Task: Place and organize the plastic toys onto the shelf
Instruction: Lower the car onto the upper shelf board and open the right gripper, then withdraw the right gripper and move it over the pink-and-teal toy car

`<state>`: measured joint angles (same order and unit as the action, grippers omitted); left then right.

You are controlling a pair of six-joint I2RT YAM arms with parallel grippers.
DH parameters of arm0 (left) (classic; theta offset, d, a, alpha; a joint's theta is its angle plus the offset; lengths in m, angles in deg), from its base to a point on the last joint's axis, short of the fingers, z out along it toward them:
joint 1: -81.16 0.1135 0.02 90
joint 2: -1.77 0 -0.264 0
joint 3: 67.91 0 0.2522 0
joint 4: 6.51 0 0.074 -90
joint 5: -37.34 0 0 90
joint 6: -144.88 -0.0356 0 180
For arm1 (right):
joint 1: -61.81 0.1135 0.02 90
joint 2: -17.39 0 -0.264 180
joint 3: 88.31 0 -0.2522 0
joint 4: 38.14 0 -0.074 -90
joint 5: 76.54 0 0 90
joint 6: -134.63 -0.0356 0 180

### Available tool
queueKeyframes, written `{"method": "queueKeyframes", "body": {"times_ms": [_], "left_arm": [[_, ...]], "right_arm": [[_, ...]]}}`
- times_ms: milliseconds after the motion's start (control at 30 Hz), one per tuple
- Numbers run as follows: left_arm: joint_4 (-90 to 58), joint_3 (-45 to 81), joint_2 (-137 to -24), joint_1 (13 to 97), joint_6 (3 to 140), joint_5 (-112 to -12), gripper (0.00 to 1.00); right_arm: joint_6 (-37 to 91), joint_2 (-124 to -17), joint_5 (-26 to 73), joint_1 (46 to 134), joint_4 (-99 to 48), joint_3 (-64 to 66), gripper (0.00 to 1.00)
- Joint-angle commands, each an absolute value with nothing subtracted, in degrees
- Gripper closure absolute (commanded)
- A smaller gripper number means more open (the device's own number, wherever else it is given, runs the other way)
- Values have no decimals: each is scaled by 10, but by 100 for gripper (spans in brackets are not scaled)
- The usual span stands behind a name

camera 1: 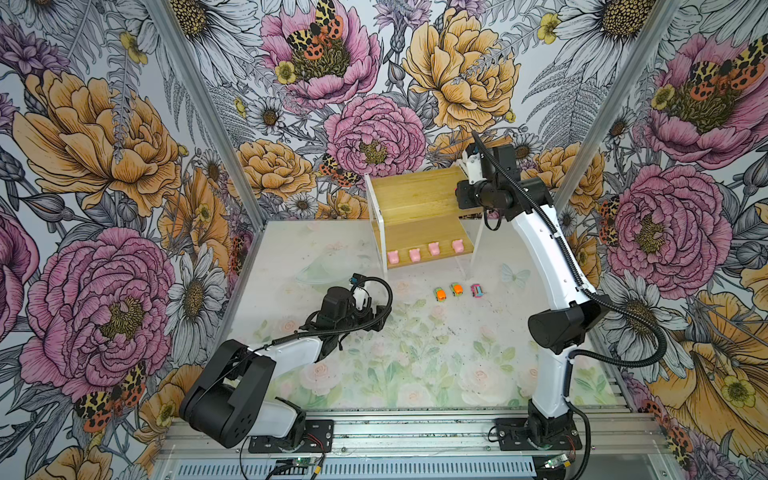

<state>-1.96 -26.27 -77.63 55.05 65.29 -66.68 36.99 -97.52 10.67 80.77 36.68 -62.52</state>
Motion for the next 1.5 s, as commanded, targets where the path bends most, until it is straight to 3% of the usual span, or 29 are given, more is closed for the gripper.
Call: {"method": "queueKeyframes", "body": {"times_ms": [0,400,733,900,1167,1467], "left_arm": [[-6,-251,-781,548,644,-664,1],[-6,-247,-778,548,647,-657,1],[-5,-250,-776,548,650,-656,1],[-5,-254,-772,548,647,-658,1],[-4,-265,-765,548,642,-665,1],[-10,-263,-766,548,644,-669,1]], "right_arm": [[374,-984,99,812,370,-642,63],[378,-982,101,814,370,-642,59],[381,-879,86,816,369,-561,45],[371,-751,68,815,348,-409,42],[278,-534,95,795,196,15,42],[194,-525,148,765,0,289,41]]}}
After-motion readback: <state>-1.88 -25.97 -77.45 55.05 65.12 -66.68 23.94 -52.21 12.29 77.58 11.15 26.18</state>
